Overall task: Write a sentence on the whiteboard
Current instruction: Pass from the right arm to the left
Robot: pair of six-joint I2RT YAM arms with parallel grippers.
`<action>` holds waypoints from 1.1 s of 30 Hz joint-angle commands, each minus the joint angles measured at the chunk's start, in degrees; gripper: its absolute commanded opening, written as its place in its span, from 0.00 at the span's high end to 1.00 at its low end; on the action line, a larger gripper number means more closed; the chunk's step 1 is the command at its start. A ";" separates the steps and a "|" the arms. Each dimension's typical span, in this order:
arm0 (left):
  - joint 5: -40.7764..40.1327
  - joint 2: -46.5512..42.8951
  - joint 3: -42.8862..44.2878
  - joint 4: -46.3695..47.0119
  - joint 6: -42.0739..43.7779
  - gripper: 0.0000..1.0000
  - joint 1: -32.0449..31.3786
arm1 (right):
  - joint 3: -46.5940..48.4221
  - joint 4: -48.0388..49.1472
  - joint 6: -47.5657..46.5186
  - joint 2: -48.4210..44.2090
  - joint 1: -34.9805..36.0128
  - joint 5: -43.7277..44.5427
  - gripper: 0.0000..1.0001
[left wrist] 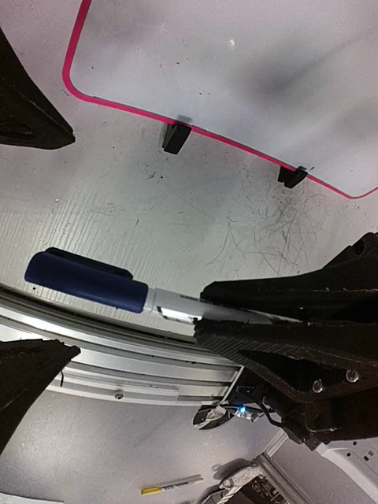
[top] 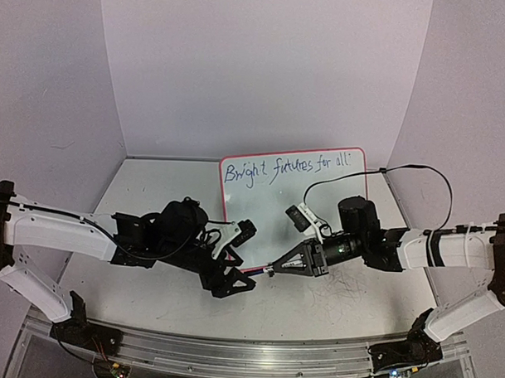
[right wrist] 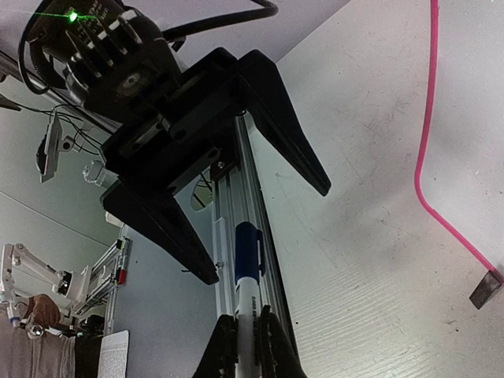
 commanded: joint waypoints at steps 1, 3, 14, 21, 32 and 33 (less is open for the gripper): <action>1.77 2.04 4.51 -0.60 2.76 0.17 0.26 | 1.45 2.11 -0.18 -1.21 -0.10 -1.77 1.00; 1.99 2.82 5.32 -0.81 3.34 0.19 0.29 | 1.58 1.94 -0.25 -1.22 -0.10 -1.81 1.00; 4.87 5.78 8.47 -1.94 5.48 0.40 0.26 | 2.18 0.71 -0.77 -1.08 -0.02 -1.94 1.00; 5.35 5.74 8.98 -2.23 6.48 0.66 0.26 | 2.71 0.46 -0.97 -0.54 0.07 -2.24 1.00; 4.03 5.67 10.05 -2.65 11.61 0.97 -0.75 | 4.26 -0.82 -0.90 1.99 1.12 -3.65 1.00; 3.80 5.75 10.35 -2.66 12.04 0.98 -1.08 | 4.55 -0.82 -0.77 2.41 1.38 -3.71 1.00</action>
